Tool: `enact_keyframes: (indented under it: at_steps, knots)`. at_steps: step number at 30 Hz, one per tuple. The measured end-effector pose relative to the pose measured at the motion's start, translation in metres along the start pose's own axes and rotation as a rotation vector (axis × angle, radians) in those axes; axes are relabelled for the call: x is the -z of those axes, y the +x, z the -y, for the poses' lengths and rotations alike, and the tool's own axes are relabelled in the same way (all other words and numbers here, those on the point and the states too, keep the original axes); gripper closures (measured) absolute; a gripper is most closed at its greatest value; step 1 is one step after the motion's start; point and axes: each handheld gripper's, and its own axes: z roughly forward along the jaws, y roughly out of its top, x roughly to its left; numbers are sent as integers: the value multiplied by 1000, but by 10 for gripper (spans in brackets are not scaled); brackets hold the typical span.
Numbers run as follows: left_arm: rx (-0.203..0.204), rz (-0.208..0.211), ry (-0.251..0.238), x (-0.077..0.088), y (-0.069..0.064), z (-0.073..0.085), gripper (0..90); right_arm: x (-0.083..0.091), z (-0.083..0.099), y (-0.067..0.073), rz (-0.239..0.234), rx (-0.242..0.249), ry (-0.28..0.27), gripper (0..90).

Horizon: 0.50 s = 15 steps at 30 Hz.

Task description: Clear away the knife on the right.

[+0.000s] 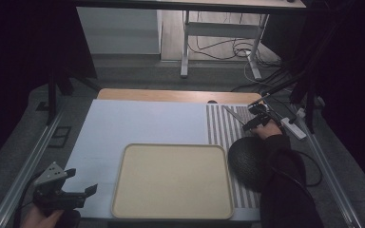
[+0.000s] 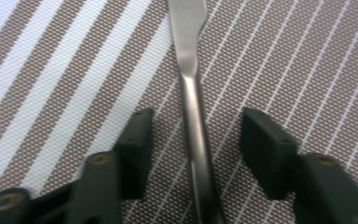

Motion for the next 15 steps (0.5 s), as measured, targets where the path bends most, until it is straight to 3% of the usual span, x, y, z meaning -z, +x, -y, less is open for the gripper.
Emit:
enact_keyframes:
  at_steps: [1,2,3,4,7,11,15]
  knots:
    - [-1,0,1,0,0,0,38,0,0,0,1,4,2,573]
    - [-1,0,3,0,0,0,38,2,-1,1,-10,4,-3,736]
    - [-1,0,1,0,0,0,38,2,0,1,-1,13,1,784]
    - [0,0,0,0,0,0,38,2,0,1,-3,26,2,792]
    - [3,1,2,0,0,0,38,2,-1,0,-16,7,6,800]
    - [5,2,-1,0,0,0,38,3,-2,2,-6,51,25,803]
    - [6,3,0,0,1,0,38,6,0,-2,-6,48,23,804]
